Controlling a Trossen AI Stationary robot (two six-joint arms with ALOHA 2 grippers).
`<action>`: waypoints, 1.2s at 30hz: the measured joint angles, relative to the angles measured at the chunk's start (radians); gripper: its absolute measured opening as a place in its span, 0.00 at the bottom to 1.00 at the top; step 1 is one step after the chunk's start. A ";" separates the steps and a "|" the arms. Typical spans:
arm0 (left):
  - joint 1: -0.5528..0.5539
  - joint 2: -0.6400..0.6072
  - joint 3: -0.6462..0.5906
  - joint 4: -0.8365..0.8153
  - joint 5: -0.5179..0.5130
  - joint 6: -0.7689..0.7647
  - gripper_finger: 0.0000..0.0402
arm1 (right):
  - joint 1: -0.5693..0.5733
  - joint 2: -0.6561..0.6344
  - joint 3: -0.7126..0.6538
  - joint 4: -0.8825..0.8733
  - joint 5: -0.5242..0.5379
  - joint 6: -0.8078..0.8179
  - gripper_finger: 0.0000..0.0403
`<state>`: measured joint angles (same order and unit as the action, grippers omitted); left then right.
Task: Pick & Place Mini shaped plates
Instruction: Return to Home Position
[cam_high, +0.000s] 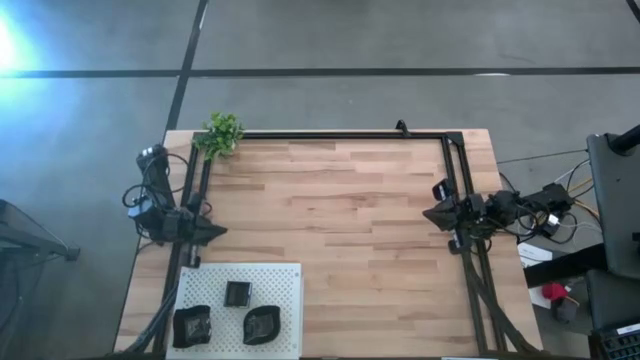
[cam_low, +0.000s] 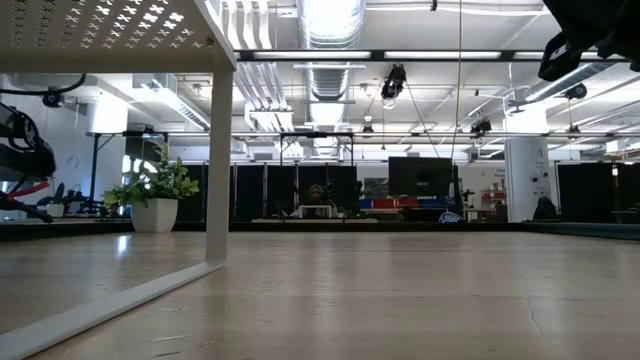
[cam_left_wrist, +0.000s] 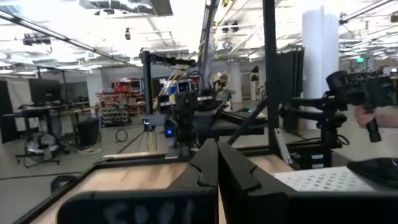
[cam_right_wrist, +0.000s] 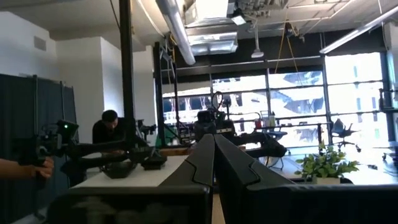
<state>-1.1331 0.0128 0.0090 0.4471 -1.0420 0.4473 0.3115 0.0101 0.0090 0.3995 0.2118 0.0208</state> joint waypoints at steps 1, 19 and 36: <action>0.002 0.000 0.000 0.007 -0.002 0.010 0.00 | 0.000 0.000 0.000 0.000 0.000 -0.004 0.02; 0.311 0.000 -0.001 -0.056 0.214 -0.015 0.00 | 0.000 0.000 0.000 0.000 0.023 -0.002 0.02; 0.704 0.000 -0.002 -0.260 0.496 -0.223 0.00 | 0.000 0.000 0.000 -0.001 0.079 -0.007 0.02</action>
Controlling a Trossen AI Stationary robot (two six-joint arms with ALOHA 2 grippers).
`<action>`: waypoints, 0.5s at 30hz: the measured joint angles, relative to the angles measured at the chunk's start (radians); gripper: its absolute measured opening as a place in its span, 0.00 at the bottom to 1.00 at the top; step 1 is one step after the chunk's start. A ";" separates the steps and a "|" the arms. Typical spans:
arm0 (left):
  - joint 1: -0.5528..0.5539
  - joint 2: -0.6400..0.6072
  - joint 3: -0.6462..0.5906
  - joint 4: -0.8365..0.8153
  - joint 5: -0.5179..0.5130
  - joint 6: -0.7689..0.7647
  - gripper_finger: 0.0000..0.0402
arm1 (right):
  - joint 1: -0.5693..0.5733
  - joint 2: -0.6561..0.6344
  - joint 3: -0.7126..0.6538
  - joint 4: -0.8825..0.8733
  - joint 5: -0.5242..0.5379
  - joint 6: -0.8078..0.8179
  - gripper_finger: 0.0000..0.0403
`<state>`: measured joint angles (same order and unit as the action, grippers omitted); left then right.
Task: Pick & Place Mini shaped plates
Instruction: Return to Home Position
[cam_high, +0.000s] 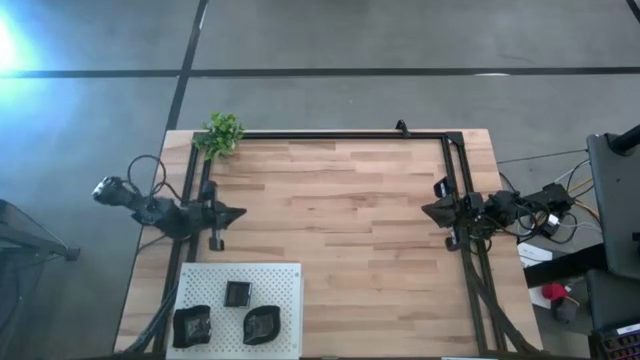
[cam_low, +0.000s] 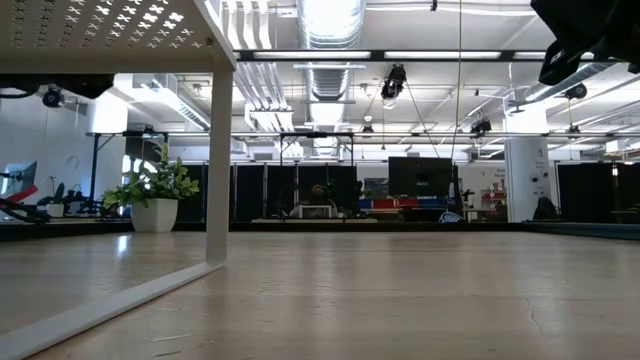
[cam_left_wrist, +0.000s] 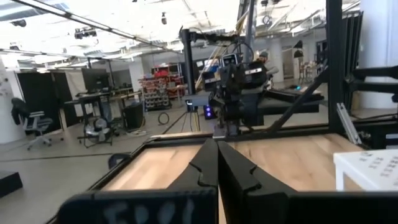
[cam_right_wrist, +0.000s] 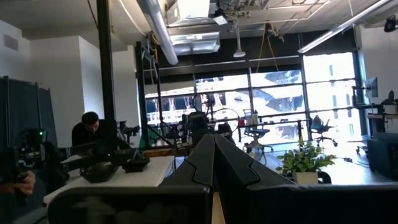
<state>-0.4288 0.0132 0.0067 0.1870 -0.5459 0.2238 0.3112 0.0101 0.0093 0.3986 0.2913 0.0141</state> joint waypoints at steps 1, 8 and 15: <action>0.018 0.000 0.000 -0.007 0.016 -0.006 0.00 | 0.000 0.000 0.000 0.000 0.000 -0.006 0.02; 0.136 0.000 0.000 -0.086 0.132 -0.085 0.00 | 0.000 0.000 0.000 -0.008 0.031 -0.076 0.02; 0.191 0.000 -0.001 -0.098 0.220 -0.098 0.00 | 0.000 -0.001 0.001 -0.174 0.109 0.001 0.02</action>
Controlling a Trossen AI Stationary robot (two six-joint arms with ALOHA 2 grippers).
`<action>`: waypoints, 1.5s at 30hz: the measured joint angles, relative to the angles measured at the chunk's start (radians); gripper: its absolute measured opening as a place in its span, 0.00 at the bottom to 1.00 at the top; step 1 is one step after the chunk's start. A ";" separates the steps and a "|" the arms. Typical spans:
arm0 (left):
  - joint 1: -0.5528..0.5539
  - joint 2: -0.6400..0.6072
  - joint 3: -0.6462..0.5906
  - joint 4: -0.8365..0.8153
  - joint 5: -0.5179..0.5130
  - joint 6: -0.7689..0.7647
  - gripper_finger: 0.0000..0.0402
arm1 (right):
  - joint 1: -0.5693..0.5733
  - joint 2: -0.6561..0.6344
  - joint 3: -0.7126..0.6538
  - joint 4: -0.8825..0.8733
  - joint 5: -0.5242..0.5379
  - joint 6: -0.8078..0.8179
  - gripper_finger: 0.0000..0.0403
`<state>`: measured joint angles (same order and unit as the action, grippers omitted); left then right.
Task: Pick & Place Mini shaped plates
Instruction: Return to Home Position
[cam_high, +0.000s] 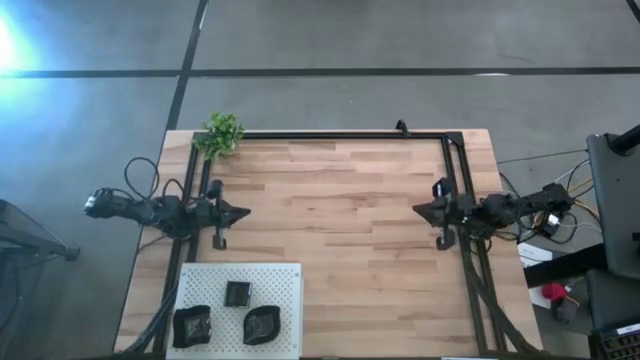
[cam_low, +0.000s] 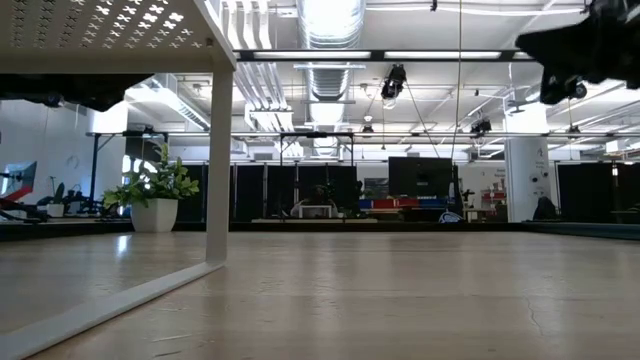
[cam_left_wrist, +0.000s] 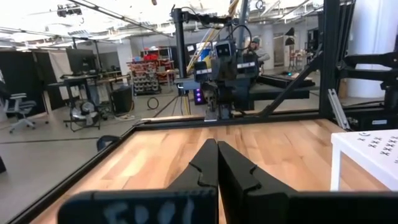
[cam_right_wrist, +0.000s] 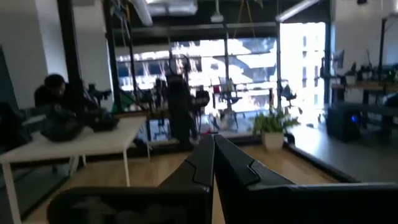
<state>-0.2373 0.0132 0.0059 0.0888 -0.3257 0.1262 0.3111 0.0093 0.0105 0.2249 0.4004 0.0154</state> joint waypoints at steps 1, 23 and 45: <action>0.000 0.000 0.000 -0.001 0.000 0.000 0.00 | 0.000 0.000 0.000 -0.031 0.003 0.007 0.02; 0.000 0.003 0.000 -0.020 -0.094 -0.001 0.00 | 0.000 0.001 0.000 -0.151 0.022 -0.054 0.02; -0.001 0.002 0.000 -0.021 -0.094 0.001 0.00 | 0.000 0.001 -0.001 -0.151 0.019 -0.052 0.02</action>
